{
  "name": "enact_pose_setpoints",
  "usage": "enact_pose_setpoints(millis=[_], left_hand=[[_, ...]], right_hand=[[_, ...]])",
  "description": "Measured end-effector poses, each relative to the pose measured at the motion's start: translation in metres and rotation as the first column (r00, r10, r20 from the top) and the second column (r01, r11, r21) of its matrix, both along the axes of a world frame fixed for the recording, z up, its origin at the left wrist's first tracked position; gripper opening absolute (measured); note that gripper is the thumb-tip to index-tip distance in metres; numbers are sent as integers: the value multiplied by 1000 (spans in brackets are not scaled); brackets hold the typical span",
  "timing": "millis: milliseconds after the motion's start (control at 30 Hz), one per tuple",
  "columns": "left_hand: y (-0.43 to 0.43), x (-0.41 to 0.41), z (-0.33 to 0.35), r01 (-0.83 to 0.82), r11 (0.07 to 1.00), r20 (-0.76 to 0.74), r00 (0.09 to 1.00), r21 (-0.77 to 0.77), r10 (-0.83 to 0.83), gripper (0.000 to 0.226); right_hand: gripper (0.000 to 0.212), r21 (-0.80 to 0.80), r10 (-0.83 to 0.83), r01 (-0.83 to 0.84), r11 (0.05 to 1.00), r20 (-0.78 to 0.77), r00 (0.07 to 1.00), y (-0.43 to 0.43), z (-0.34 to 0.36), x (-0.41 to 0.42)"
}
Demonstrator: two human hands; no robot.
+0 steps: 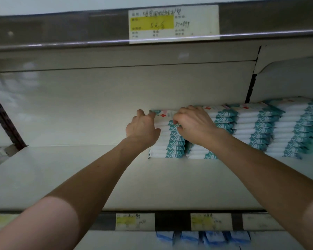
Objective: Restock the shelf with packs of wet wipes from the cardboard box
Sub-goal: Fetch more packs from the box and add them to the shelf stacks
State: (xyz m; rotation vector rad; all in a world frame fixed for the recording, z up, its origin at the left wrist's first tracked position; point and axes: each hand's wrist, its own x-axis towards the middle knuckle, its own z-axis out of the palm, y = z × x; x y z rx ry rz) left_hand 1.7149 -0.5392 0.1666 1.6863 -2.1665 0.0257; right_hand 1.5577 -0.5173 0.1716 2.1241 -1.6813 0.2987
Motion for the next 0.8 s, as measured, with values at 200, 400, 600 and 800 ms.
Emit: enact_pose_setpoints(millis=[200, 400, 600, 800], left_hand=[[43, -6, -16, 49, 994, 1, 999, 95, -49, 47], [75, -25, -26, 184, 970, 6, 982, 159, -187, 40], [110, -35, -35, 375, 898, 62, 915, 229, -398, 43], [157, -27, -48, 540, 792, 69, 813, 284, -578, 41]], right_hand=[[22, 120, -49, 45, 992, 28, 998, 47, -17, 2], [25, 187, -161, 159, 969, -4, 987, 99, -26, 0], [25, 242, -318, 311, 919, -13, 948, 156, -32, 5], [24, 364, -540, 518, 774, -46, 840, 222, -48, 30]])
